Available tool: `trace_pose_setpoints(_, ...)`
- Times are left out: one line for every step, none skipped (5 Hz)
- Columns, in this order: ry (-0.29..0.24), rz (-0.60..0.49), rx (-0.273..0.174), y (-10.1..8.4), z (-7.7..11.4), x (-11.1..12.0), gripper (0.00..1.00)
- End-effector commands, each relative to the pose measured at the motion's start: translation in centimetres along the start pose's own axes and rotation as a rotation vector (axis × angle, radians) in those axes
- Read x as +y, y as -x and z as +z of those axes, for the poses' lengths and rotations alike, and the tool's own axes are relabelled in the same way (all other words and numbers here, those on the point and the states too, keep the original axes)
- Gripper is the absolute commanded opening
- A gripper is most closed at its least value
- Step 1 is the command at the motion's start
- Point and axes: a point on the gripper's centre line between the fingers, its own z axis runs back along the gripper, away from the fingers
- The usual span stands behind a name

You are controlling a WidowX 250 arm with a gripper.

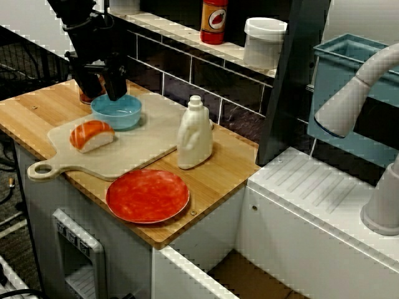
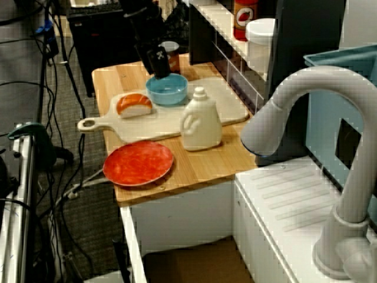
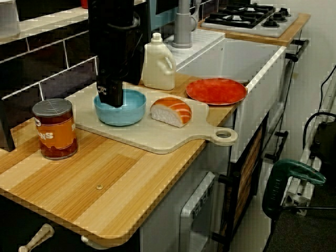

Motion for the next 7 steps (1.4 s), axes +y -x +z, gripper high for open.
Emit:
trace_pose_setpoints(-0.007, -0.07, -0.1, 0.1, 4.2, -0.8, 1.0)
trace_pose_setpoints(0.0, -0.105, -0.111, 0.8, 4.5, -0.9, 1.0)
trace_pose_setpoints(-0.002, -0.151, -0.133, 1.9, 4.4, -1.2, 1.0)
trace_pose_setpoints(0.002, -0.197, -0.128, 2.8, 4.2, -1.6, 1.0)
trace_pose_setpoints(0.019, -0.25, -0.094, 3.4, 4.5, -1.8, 1.0)
trace_pose_setpoints(0.027, -0.32, -0.045, 3.8, 4.3, -1.9, 1.0)
trace_pose_setpoints(0.029, -0.387, -0.018, 4.2, 3.9, -2.2, 1.0)
